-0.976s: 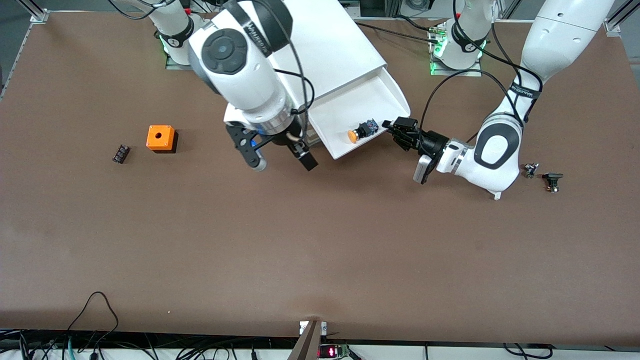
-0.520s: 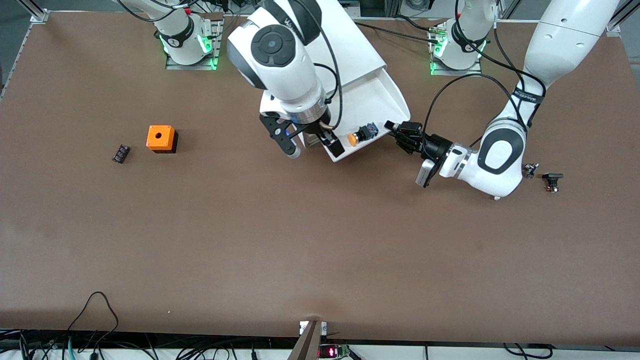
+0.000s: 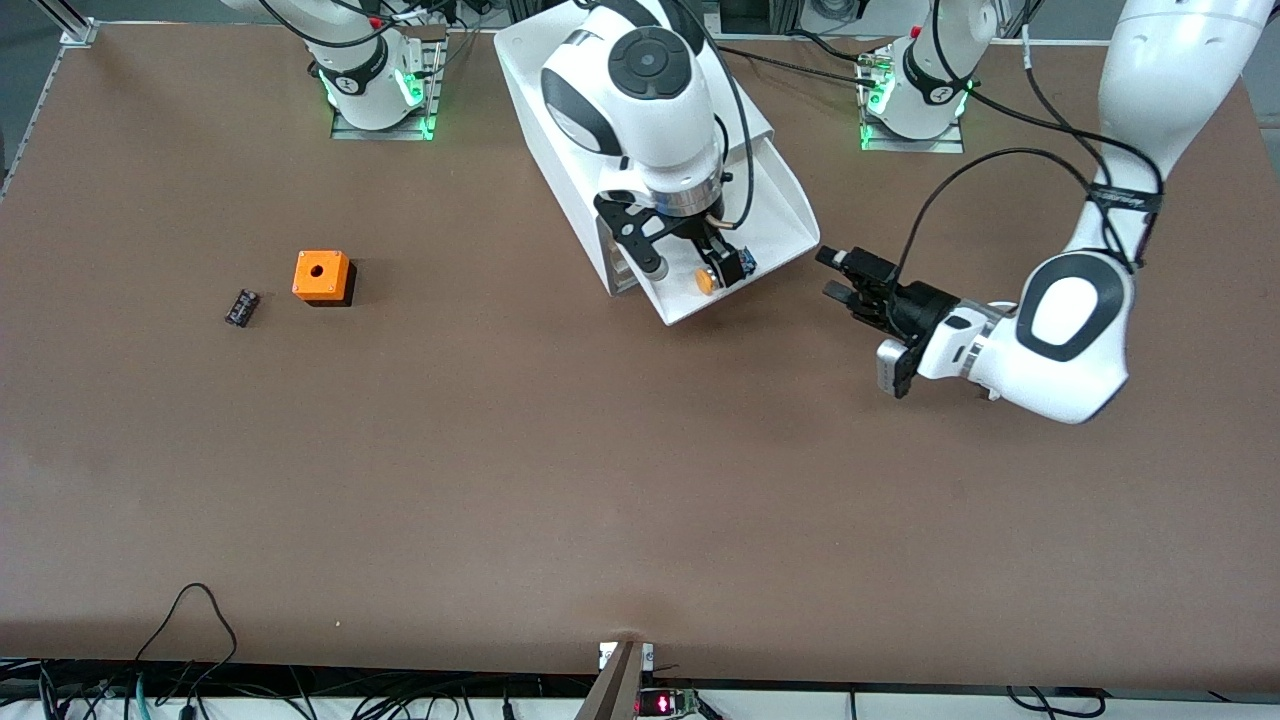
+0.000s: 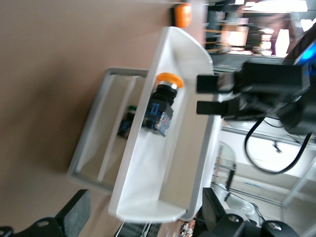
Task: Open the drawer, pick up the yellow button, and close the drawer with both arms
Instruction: 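Grasp the yellow button with the right gripper while the left gripper withdraws, then carry the button toward the orange box while the left gripper nears the drawer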
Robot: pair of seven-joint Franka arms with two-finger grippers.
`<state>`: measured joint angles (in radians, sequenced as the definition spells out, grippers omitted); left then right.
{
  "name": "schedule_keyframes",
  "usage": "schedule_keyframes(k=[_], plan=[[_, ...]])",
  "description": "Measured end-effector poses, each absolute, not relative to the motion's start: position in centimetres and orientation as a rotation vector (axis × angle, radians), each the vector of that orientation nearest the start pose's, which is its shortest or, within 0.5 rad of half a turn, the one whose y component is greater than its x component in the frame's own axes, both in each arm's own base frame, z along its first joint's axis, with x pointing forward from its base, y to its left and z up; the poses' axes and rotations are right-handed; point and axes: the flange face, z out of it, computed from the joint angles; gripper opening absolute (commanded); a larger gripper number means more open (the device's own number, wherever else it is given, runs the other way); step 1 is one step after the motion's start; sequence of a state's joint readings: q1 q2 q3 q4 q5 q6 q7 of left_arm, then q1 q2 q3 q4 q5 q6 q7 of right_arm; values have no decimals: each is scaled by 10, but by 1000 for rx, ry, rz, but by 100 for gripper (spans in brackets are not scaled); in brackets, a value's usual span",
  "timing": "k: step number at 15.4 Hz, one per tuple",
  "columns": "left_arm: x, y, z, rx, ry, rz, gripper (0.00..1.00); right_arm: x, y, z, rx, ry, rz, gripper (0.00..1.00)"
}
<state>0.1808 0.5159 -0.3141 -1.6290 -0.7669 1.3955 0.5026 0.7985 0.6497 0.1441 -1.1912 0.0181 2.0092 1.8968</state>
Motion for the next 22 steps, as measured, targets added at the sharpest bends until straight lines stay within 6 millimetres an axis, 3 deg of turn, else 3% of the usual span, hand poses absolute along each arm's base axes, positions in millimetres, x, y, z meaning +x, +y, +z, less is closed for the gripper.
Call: schedule_keyframes(k=[4,8,10,11,14,18,22], plan=[[608,-124,403,2283,-415,-667,100,448,614,399,-2586,1426,112,99],[612,-115,439,2589,-377,-674,100,445,620,393,-2571,1434,96,96],[617,-108,452,2726,-408,-644,100,445,620,393,-2568,1434,94,80],[621,-103,459,2800,-431,-621,100,445,621,394,-2567,1433,94,66],[629,-103,480,3009,-527,-555,100,445,622,398,-2557,1425,90,4],[645,-124,497,3098,-599,-327,100,447,623,406,-2546,1413,72,0],[650,-115,498,3128,-481,-281,99,448,623,411,-2542,1412,69,0]])
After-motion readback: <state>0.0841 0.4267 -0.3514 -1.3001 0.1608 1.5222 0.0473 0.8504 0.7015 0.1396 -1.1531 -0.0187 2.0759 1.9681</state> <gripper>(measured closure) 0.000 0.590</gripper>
